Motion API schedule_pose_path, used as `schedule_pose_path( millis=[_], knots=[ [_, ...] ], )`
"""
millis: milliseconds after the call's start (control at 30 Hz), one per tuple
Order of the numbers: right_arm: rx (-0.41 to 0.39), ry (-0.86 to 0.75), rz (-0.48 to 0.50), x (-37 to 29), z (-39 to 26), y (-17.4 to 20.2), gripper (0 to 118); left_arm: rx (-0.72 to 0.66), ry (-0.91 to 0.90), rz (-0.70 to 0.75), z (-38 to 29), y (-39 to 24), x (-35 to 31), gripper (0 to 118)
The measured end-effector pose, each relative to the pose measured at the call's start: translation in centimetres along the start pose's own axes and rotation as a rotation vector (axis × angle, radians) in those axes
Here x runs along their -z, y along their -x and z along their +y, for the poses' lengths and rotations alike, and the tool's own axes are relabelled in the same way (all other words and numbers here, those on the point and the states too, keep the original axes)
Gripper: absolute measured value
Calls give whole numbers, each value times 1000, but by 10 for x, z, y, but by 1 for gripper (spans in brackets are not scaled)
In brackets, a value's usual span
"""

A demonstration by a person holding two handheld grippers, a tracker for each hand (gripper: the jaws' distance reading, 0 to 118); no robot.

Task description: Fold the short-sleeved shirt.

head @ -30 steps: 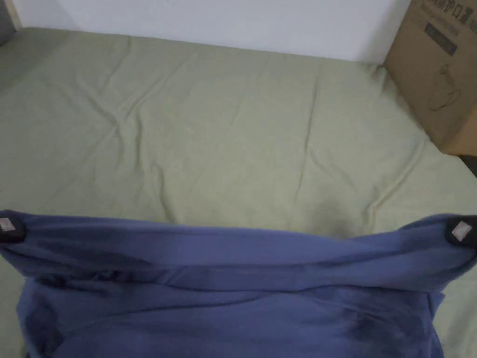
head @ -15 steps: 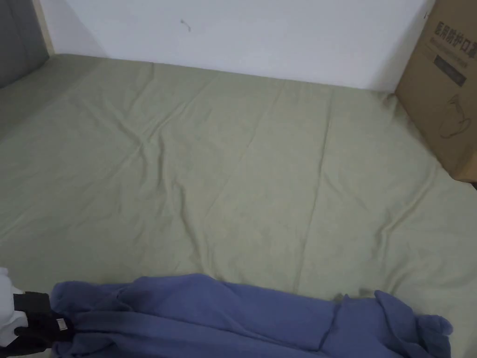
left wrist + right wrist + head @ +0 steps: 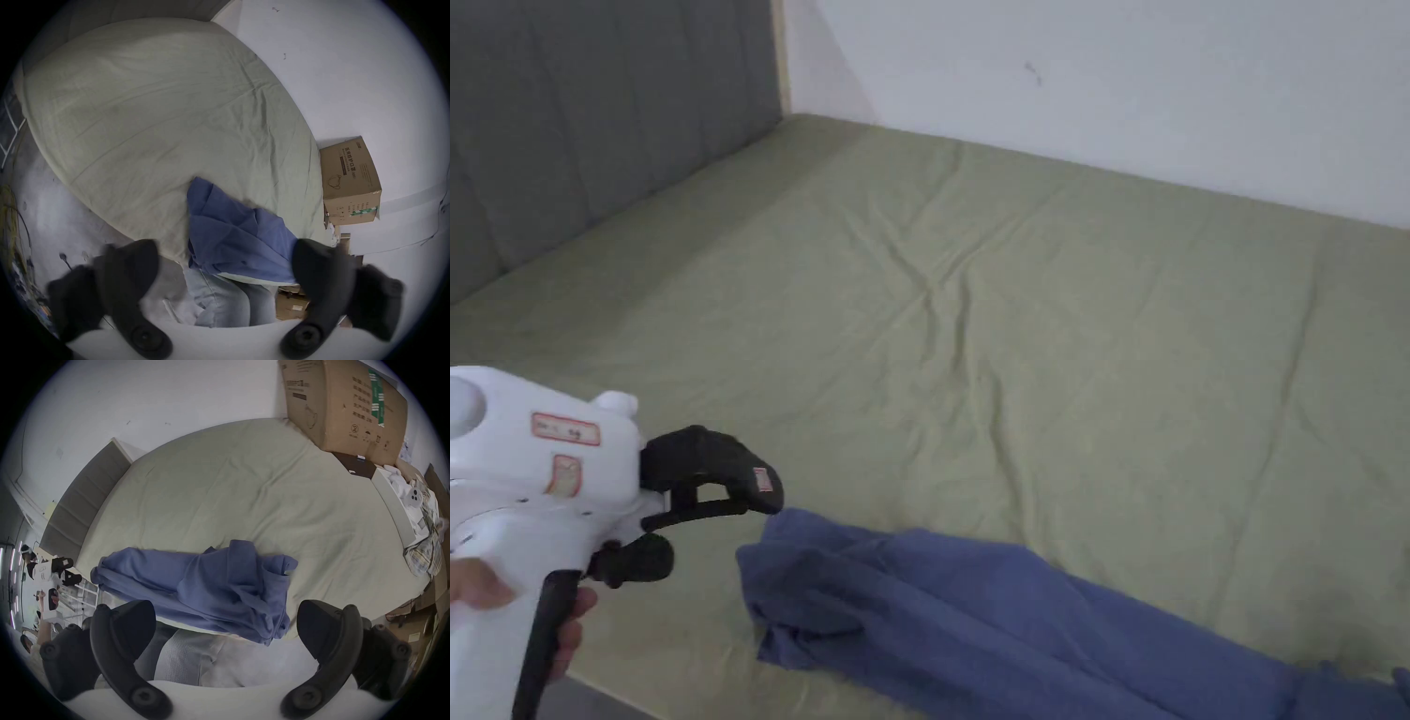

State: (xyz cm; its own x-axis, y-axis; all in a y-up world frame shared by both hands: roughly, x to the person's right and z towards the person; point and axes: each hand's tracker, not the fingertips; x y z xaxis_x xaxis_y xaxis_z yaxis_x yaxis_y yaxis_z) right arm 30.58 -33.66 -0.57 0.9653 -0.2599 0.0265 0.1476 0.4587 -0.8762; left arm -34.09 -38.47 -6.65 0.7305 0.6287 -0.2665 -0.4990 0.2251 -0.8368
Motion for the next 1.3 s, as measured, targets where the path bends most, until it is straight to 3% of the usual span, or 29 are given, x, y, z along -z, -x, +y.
schedule_pose_path(
  millis=[33, 67, 100, 133, 167, 267, 367, 467, 500, 533, 600, 633, 667, 700, 800, 867, 900, 967, 1000, 1033, 1167, 1200, 1233, 1267, 1300],
  knots=[
    [4, -25, -12, 0, -3, 4, 110, -46, 14, -32, -2, 3, -1, 74],
    [3, -65, -7, -1, -5, 6, 90, -95, 29, -82, -3, 7, -1, 10],
    [9, -66, 4, -2, -7, 5, 53, -136, 47, -119, 2, 18, 9, 0],
    [27, -69, 19, -1, -9, 4, 12, -171, 31, -154, 1, 20, 12, 0],
    [50, -54, 27, 4, -11, 4, 1, -159, 36, -139, 3, 23, 14, 0],
    [59, -25, 24, 6, -16, 5, 1, -186, 63, -172, 4, 34, 21, 0],
    [39, -9, -22, 9, -18, 3, 1, -300, 66, -309, 6, 61, 31, 0],
    [92, -1, -33, 12, -16, -7, 1, -303, 44, -352, 7, 80, 33, 0],
    [106, -3, -42, 13, -15, -9, 1, -284, 22, -354, 5, 82, 33, 5],
    [104, -3, -49, 13, -14, -9, 1, -235, -2, -356, 5, 81, 30, 29],
    [102, 1, -66, 15, -13, -10, 1, -169, -30, -351, 10, 81, 30, 57],
    [101, 6, -70, 18, -12, -10, 1, -219, 34, -313, 9, 82, 35, 74],
    [100, 12, -72, 19, -12, -6, 1, -216, 51, -299, 10, 83, 39, 118],
    [101, 17, -66, 21, -12, -5, 1, 540, 38, -257, 22, 81, 31, 112],
    [99, 27, -56, 28, -11, 2, 1, 446, 71, -284, 26, 84, 42, 118],
    [88, 41, -45, 33, -11, 9, 1, 445, 102, -235, 25, 88, 39, 118],
    [83, 47, -40, 35, -11, 10, 1, 442, 122, -197, 39, 89, 84, 118],
    [72, 54, -36, 39, -11, 16, 1, 445, 163, -130, 40, 89, 106, 118],
    [70, 56, -35, 40, -10, 16, 1, 454, 137, -196, 37, 90, 76, 118],
    [69, 56, -31, 42, -9, 18, 1, 445, 148, -223, 31, 70, 105, 118],
    [76, 46, -8, 46, -8, 23, 1, 443, 224, -146, 36, 48, 122, 113],
    [75, 43, -5, 46, -8, 24, 1, 474, 209, -116, 37, 44, 121, 102],
    [74, 42, -1, 46, -9, 25, 1, 488, 194, -78, 39, 44, 119, 78],
    [73, 41, 4, 46, -11, 25, 1, -174, 276, -196, 22, 41, 118, 17],
    [75, 39, 10, 46, -13, 25, 1, -192, 285, -169, 24, 45, 119, 11]
  ],
)
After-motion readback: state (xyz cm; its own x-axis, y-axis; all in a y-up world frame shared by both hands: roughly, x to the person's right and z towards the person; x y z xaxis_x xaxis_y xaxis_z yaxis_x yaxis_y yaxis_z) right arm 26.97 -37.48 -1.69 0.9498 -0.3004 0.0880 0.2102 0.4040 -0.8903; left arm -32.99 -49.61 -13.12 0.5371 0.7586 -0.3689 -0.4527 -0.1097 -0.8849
